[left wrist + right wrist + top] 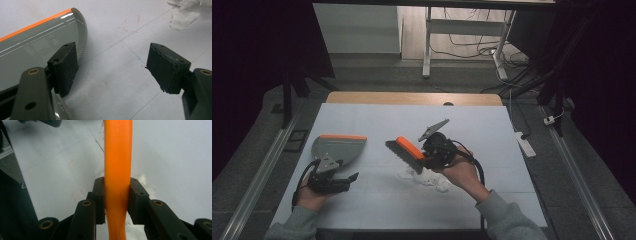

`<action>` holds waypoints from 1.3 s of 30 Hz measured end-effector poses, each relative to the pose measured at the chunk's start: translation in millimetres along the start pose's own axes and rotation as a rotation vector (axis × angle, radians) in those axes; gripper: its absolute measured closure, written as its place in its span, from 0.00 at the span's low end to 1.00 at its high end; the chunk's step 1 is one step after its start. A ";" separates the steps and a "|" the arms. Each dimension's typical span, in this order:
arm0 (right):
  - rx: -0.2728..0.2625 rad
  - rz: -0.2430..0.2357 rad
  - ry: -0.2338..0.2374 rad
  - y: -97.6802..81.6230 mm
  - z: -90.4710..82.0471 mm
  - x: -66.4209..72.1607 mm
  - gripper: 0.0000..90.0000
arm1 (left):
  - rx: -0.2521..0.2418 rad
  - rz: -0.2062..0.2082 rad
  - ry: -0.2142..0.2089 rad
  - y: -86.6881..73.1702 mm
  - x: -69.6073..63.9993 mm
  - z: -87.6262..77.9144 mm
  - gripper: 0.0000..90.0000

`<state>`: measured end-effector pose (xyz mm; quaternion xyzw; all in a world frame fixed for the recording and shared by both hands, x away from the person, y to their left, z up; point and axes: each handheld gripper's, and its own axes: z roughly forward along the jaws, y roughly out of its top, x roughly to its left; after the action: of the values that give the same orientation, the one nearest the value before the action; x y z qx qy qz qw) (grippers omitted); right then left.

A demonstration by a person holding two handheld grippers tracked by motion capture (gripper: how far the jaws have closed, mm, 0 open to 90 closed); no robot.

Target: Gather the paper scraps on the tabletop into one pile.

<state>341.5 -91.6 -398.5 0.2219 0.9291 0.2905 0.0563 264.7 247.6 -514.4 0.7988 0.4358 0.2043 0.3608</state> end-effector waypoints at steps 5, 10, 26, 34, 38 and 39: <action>-0.050 0.080 0.074 4.4 29.8 6.3 0.78 | -0.007 -0.002 0.005 0.7 0.0 -1.5 0.29; -0.020 0.109 0.128 10.9 76.5 9.1 0.78 | -0.009 -0.004 0.005 0.0 0.6 -2.0 0.29; -0.079 0.105 0.032 -14.9 25.3 -8.8 0.78 | 0.000 -0.003 0.000 -0.3 -0.4 -0.2 0.29; -0.182 0.144 0.020 -27.4 -15.9 -26.5 0.78 | 0.001 -0.014 -0.007 -3.2 2.1 -1.0 0.29; -0.186 0.159 -0.008 -36.3 -23.6 -37.5 0.78 | 0.001 -0.016 -0.003 -2.9 2.7 -0.5 0.29; -0.186 0.159 -0.008 -36.3 -23.6 -37.5 0.78 | 0.000 -0.015 -0.002 -2.7 2.8 -0.1 0.29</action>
<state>355.7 -147.0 -400.4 0.2896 0.8774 0.3781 0.0570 264.7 251.0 -516.4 0.7957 0.4416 0.2009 0.3626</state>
